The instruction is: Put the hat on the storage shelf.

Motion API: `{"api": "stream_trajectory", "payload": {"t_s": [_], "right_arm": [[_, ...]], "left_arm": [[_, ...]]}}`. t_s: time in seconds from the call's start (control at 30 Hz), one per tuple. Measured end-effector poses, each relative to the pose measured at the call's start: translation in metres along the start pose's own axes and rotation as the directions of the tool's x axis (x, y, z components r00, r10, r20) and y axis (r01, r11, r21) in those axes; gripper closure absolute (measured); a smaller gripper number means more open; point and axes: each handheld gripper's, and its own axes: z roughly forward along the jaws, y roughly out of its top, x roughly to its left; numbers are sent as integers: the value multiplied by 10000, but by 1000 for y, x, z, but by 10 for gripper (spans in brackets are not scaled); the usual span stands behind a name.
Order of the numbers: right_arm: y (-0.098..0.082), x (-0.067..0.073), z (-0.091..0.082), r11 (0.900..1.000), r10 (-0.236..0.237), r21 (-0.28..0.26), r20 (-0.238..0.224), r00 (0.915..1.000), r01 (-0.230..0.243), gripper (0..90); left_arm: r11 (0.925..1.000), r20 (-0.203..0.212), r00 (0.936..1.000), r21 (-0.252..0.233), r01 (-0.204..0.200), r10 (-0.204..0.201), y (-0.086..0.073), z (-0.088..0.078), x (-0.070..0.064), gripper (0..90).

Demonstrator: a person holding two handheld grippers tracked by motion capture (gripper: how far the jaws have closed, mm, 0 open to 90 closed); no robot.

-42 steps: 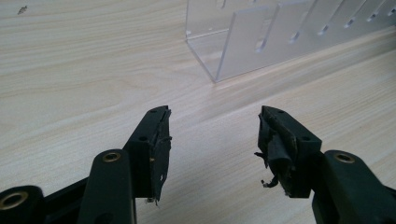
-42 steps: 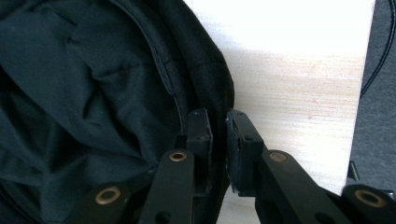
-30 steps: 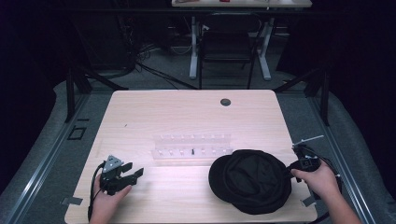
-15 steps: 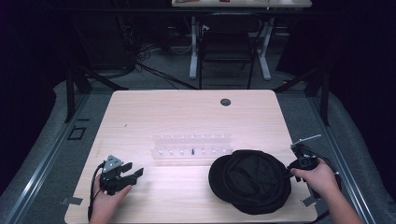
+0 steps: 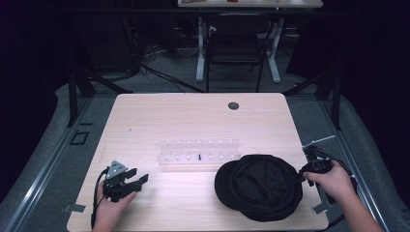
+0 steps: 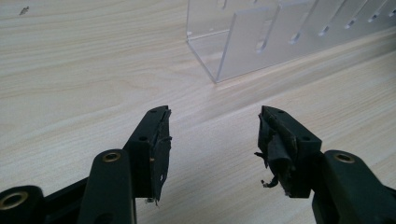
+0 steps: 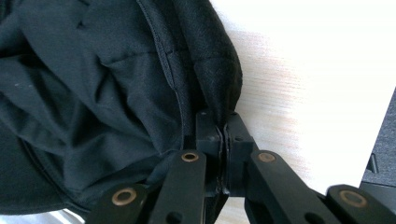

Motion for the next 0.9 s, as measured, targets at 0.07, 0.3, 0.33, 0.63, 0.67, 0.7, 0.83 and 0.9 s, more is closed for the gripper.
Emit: {"api": "stream_trajectory", "payload": {"t_s": [0.07, 0.3, 0.33, 0.63, 0.67, 0.7, 0.83, 0.9], "right_arm": [[0, 2, -3, 9999, 54, -99, -71, 10000, -54, 873], [0, 10, -18, 9999, 111, 79, -365, 9993, -108, 879], [0, 11, -20, 9998, 204, -10, -432, 9989, -205, 880], [-1, 20, -39, 9986, 426, -263, -1167, 9923, -460, 881], [-1, 20, -39, 9986, 426, -263, -1167, 9923, -460, 881], [1, 19, -44, 9999, 128, 53, -1171, 9930, -122, 881], [1, 27, -53, 9996, 254, -44, -1487, 9886, -263, 882], [1, 30, -54, 9988, 405, -203, -1519, 9876, -441, 882]], "left_arm": [[10000, -1, 10000, 9, -2, 2, 0, 0, 0, 441], [10000, -11, 10000, -2, 0, 0, 0, 0, 0, 441], [10000, -19, 10000, 5, -22, 22, 0, 0, 0, 441], [10000, -42, 10000, -9, 3, -3, 0, 0, 0, 441], [10000, -42, 10000, -9, 3, -3, 0, 0, 0, 441], [10000, -46, 10000, 12, -16, 16, 0, 0, 0, 441], [10000, -45, 10000, -3, -25, 25, 0, 0, 0, 441], [10000, -39, 10000, 9, -18, 18, 0, 0, 0, 441]]}}
